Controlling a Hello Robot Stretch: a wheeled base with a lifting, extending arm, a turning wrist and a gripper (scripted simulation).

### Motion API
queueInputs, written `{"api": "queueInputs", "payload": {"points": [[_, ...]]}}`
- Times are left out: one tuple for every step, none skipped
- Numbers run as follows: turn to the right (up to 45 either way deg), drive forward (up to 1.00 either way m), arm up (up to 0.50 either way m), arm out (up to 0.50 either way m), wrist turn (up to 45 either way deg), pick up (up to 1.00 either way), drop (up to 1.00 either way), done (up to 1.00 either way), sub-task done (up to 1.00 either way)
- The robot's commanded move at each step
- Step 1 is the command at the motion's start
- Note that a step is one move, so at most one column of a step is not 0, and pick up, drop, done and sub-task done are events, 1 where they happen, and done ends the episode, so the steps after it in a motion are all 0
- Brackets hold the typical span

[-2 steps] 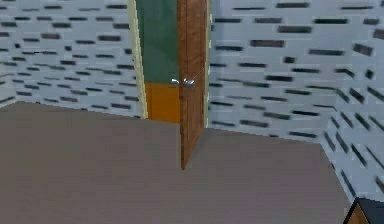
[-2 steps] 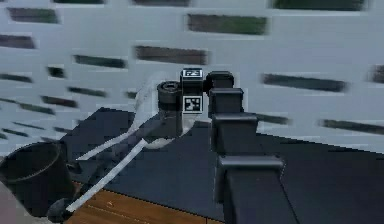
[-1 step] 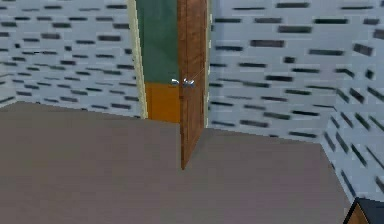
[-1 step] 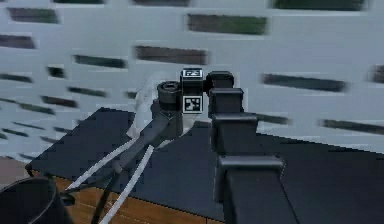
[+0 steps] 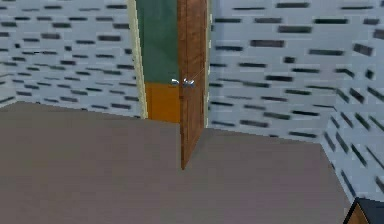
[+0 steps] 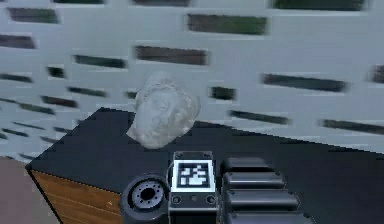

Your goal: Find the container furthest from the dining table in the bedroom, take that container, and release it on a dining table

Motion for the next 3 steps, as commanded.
{"api": "queueInputs", "payload": {"points": [[-45.0, 0.00, 0.00, 0.00, 0.0, 0.00, 0.00, 0.00, 0.00], [-21.0, 0.00, 0.00, 0.00, 0.0, 0.00, 0.00, 0.00, 0.00], [0.0, 0.15, 0.00, 0.00, 0.0, 0.00, 0.00, 0.00, 0.00]]}}
